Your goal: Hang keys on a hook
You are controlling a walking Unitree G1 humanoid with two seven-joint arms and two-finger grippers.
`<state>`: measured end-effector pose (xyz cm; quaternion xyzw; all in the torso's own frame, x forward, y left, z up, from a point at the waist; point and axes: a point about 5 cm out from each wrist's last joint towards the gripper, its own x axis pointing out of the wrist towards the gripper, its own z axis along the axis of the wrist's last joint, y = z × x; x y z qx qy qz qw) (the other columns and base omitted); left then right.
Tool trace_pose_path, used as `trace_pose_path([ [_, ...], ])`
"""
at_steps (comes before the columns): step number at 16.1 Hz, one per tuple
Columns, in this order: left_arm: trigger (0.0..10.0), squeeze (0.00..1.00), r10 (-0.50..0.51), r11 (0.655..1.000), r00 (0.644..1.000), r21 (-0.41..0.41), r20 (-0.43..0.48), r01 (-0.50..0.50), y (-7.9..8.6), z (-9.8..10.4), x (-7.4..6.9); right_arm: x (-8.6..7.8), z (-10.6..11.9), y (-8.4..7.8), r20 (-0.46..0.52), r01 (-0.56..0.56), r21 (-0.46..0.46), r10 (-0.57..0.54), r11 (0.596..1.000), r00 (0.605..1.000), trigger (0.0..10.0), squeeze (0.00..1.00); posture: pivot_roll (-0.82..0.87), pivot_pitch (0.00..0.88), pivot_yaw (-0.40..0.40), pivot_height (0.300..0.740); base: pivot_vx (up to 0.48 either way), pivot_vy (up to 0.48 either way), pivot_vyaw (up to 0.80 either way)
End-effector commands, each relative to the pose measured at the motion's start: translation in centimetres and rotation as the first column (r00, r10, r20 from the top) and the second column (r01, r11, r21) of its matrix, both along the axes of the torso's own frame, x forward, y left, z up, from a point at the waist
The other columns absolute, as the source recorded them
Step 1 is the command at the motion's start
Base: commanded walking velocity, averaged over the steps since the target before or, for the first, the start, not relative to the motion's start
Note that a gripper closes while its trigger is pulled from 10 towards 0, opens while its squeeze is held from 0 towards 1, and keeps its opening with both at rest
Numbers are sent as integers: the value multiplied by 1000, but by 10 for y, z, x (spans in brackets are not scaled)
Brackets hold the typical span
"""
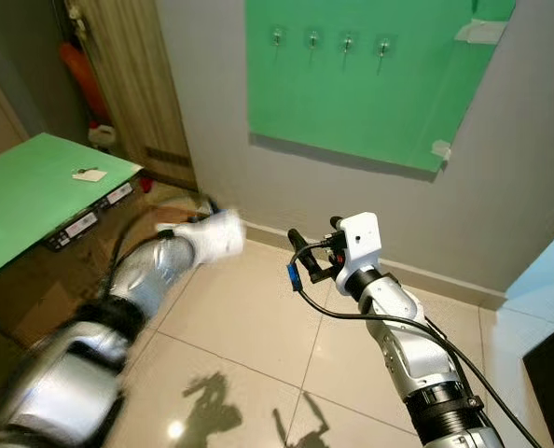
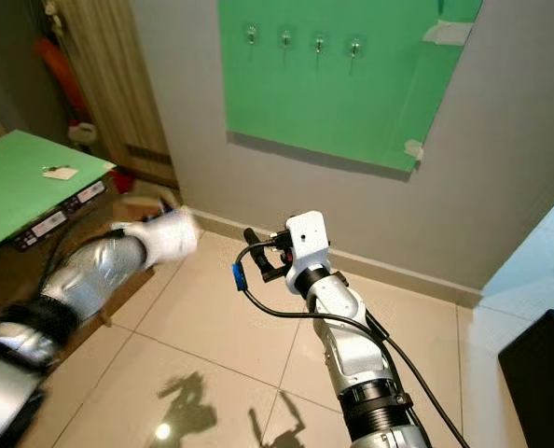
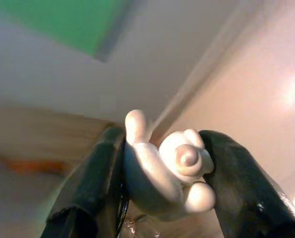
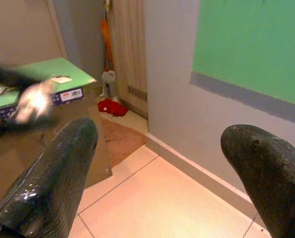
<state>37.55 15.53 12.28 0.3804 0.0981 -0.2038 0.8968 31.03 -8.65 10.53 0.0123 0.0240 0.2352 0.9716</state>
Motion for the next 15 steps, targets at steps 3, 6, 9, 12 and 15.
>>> trace_pose_path([
  [3, 0, 0, 161, 712, 987, -693, 12, -108, -2, 68, 22, 2, 2, 10, 5, -33, 2, 33, 999, 999, 10000, 0, -77, 0, 45, 740, 0, 0, 0],
  [6, 0, 0, 141, 475, 989, -873, -49, -111, -8, 81, 26, 3, 5, 14, 15, -50, 6, 50, 999, 999, 10000, 0, -83, 0, 51, 740, 0, 0, 0],
  [9, 0, 0, 62, 240, 990, -961, -129, -140, -20, 87, 26, 4, 5, 13, 19, -40, 1, 40, 999, 999, 10000, 0, -85, 0, 52, 740, 0, 0, 0],
  [12, 0, 0, -75, -155, 979, -967, -190, -200, -35, 102, 24, 5, 7, 13, 28, -41, 3, 40, 999, 999, 10000, 0, -101, 0, 59, 740, 0, 0, 0],
  [15, 0, 0, -144, -298, 975, -932, -170, -207, -45, 111, 19, 4, 6, 11, 26, -30, 0, 30, 1000, 999, 10000, 0, -114, 0, 64, 740, 0, 0, 0],
])
